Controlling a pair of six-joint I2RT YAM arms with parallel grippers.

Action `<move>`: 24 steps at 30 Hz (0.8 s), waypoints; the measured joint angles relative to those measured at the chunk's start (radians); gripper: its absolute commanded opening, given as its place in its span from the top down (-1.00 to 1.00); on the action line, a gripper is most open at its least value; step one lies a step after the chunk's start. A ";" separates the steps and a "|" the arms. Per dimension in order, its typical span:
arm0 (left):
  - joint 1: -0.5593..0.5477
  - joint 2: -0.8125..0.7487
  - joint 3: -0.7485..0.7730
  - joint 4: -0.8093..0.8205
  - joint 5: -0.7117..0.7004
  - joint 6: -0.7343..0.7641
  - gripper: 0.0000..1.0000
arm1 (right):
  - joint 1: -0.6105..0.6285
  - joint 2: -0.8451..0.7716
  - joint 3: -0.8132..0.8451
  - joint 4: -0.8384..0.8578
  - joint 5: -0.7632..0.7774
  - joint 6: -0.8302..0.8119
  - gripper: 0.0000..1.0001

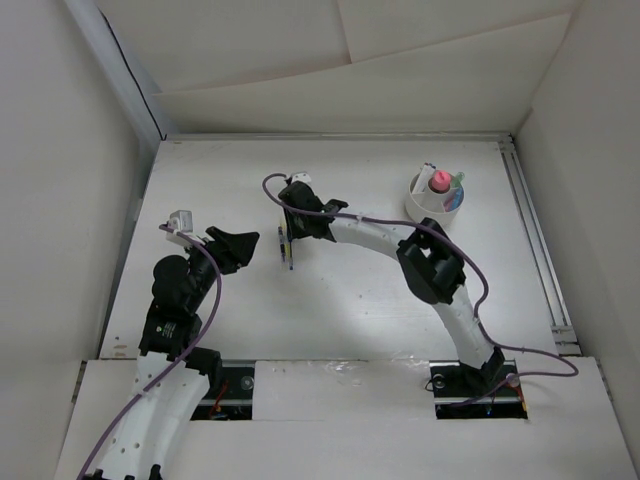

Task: Sort the stationery into containers
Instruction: Pick up the pen from the center of the board.

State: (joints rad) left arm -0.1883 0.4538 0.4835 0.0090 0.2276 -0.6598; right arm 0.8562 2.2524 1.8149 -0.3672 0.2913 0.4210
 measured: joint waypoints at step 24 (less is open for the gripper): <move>0.000 0.009 0.000 0.001 0.001 0.000 -0.05 | 0.000 0.174 0.218 -0.084 0.046 -0.003 0.44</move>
State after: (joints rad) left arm -0.1883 0.4625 0.4835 0.0101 0.2287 -0.6598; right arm 0.8558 2.4268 2.0327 -0.4515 0.3370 0.4183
